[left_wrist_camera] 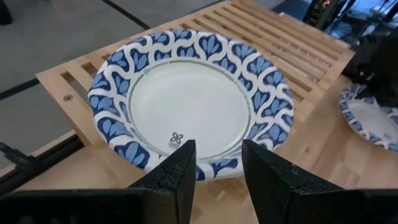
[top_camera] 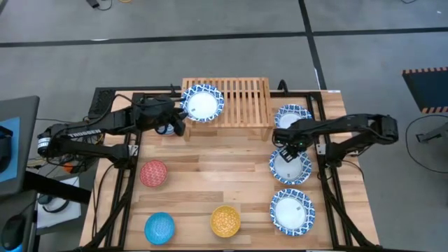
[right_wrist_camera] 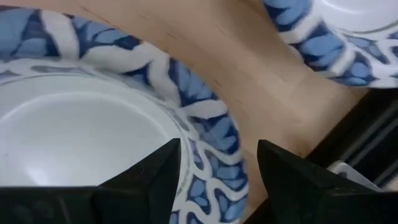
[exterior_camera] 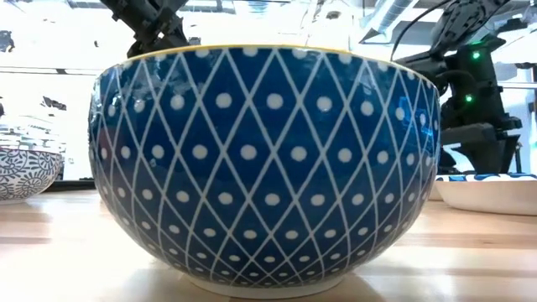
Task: Place and stack bowls onto a shelf
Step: Stack the white bowl on top of the white bowl on the shelf
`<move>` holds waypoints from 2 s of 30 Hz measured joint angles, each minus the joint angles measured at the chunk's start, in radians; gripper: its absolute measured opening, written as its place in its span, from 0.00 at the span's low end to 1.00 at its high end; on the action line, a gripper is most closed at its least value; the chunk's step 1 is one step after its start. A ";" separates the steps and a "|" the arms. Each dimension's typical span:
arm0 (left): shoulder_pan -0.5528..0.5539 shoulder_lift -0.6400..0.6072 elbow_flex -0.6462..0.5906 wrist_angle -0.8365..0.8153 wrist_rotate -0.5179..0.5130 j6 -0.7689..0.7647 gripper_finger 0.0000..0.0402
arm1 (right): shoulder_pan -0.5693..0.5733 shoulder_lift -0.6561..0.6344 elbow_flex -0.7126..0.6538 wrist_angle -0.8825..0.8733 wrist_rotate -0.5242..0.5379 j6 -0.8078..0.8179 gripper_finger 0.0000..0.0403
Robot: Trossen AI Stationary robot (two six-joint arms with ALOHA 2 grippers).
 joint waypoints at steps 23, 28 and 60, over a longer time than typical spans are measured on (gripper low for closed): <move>0.000 0.000 0.000 -0.020 0.075 0.065 0.28 | 0.070 -0.071 0.044 -0.034 -0.223 0.037 0.08; 0.000 0.000 0.000 -0.020 0.105 0.064 0.28 | 0.183 -0.180 0.116 -0.068 -0.276 0.170 0.07; 0.000 -0.002 0.050 -0.220 0.092 0.055 0.28 | -0.171 0.313 0.998 0.496 0.051 0.036 0.07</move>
